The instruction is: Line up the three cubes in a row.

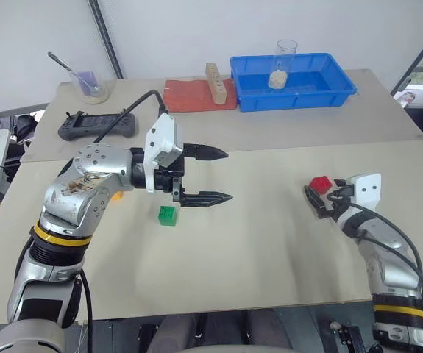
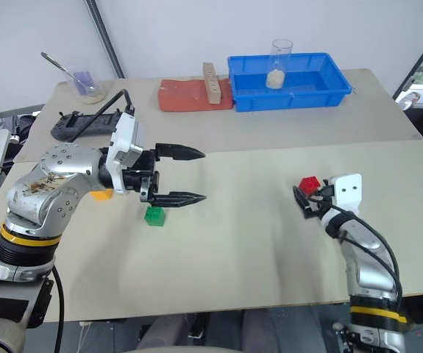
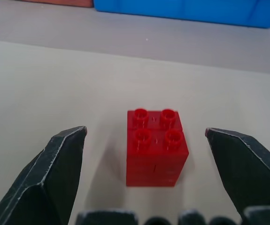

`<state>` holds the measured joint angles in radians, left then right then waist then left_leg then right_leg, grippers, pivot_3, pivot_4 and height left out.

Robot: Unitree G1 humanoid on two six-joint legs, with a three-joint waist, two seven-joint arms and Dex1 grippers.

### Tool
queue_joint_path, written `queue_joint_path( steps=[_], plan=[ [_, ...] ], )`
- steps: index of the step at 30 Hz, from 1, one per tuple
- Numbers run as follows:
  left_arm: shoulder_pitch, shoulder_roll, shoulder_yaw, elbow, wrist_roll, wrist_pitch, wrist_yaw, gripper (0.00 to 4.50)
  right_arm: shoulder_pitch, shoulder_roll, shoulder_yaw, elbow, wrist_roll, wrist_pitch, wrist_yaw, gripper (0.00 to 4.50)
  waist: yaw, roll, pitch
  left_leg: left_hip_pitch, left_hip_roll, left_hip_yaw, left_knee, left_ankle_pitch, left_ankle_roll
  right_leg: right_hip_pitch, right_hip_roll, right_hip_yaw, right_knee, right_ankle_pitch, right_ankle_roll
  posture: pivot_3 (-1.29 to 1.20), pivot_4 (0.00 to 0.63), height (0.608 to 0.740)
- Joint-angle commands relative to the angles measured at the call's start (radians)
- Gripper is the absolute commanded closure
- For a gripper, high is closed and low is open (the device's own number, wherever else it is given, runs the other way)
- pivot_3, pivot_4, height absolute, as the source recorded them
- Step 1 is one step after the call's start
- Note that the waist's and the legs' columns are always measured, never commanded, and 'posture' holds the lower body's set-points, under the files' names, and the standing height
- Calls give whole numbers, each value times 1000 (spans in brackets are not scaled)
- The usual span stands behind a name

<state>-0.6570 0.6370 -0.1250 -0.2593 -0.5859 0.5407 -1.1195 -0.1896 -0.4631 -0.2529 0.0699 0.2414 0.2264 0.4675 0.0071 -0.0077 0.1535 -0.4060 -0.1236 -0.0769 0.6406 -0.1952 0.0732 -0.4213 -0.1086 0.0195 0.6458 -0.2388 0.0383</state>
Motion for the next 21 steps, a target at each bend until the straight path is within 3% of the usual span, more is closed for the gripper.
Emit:
queue_joint_path(
  steps=[1, 6, 7, 12, 16, 21],
  plan=[
    [5, 6, 18, -36, 2, -13, 0, 0, -12, -16, -17, -6, 21, -41, 32, 1218, 0, 0, 0, 0, 0, 0, 0, 0, 0, 0, 0, 0, 0, 0, 0, 0, 150, 740],
    [7, 9, 22, -35, 5, -13, -2, 0, -16, -11, -9, -40, 27, -24, 33, 2936, 0, 0, 0, 0, 0, 0, 0, 0, 0, 0, 0, 0, 0, 0, 0, 0, 150, 740],
    [10, 9, 22, -38, 5, -12, -1, 0, -16, -13, -8, -50, 27, -18, 32, 3091, 0, 0, 0, 0, 0, 0, 0, 0, 0, 0, 0, 0, 0, 0, 0, 0, 150, 740],
    [19, 19, 28, -38, 3, -15, -9, 0, -22, -43, 14, -123, 52, 32, 80, 3090, 0, 0, 0, 0, 0, 0, 0, 0, 0, 0, 0, 0, 0, 0, 0, 0, 150, 740],
    [66, 69, 41, -40, 4, -49, -74, 0, -83, -138, 127, -234, 169, 154, 333, 3090, -12, 0, 0, 0, 0, 1, 0, 0, 0, -1, 0, 1, 0, 0, 0, 0, 150, 740],
    [132, 86, 53, -24, 33, -128, -100, 0, -209, -220, 268, -178, 213, 158, 635, 3090, -17, 0, 0, 0, 1, 1, 0, -1, 1, 0, 0, 0, -1, 0, 0, 0, 150, 740]
  ],
)
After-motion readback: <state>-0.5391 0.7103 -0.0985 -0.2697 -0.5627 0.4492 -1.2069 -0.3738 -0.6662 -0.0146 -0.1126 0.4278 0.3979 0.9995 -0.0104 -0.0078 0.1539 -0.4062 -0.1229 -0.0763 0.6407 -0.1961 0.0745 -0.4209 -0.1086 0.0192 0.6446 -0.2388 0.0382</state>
